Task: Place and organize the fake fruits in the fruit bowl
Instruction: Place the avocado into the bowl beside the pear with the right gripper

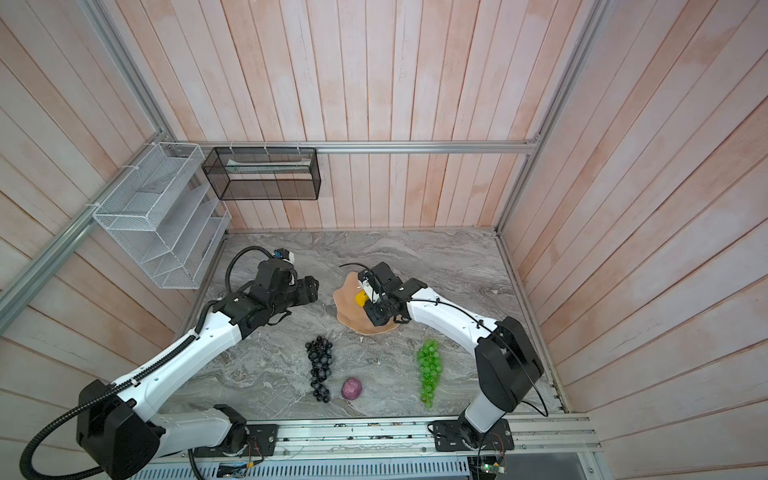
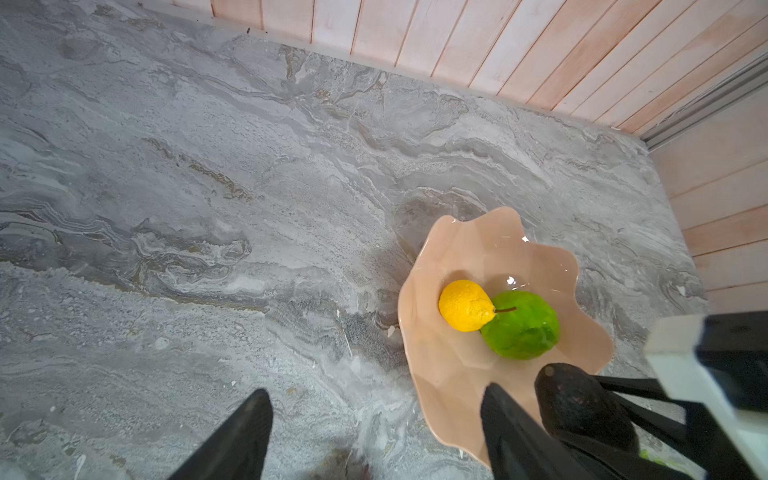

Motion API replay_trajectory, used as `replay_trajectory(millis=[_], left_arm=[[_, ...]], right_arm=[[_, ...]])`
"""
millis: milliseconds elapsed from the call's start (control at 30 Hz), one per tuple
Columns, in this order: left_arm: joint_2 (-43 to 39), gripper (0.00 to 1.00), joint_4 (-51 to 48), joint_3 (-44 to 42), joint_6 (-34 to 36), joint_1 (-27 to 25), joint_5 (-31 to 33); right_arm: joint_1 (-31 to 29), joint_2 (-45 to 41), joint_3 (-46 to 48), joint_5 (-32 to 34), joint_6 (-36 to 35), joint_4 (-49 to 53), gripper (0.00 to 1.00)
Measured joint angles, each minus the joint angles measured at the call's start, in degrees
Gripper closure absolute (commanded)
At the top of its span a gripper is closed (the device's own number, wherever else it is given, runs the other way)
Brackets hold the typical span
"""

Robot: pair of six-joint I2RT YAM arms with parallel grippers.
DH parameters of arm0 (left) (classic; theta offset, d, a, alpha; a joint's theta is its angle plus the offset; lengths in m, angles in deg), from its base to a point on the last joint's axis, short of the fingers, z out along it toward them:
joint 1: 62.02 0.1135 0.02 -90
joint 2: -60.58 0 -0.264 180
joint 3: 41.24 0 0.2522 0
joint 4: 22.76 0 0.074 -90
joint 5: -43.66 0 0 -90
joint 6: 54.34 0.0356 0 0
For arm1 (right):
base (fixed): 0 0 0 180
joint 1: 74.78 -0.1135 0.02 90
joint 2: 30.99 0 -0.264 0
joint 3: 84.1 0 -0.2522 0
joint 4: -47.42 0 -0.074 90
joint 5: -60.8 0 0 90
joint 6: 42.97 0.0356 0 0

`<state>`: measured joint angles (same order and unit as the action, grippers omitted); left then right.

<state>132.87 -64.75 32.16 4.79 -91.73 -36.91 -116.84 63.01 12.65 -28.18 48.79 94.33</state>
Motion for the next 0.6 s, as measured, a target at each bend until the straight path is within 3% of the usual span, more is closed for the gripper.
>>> replay_trajectory(millis=[600], left_arm=[[-0.1, 0.19, -0.1, -0.5, -0.5, 0.9, 0.0]], right_arm=[[0.0, 9.4, -1.7, 5.0, -7.0, -1.9, 0.58]])
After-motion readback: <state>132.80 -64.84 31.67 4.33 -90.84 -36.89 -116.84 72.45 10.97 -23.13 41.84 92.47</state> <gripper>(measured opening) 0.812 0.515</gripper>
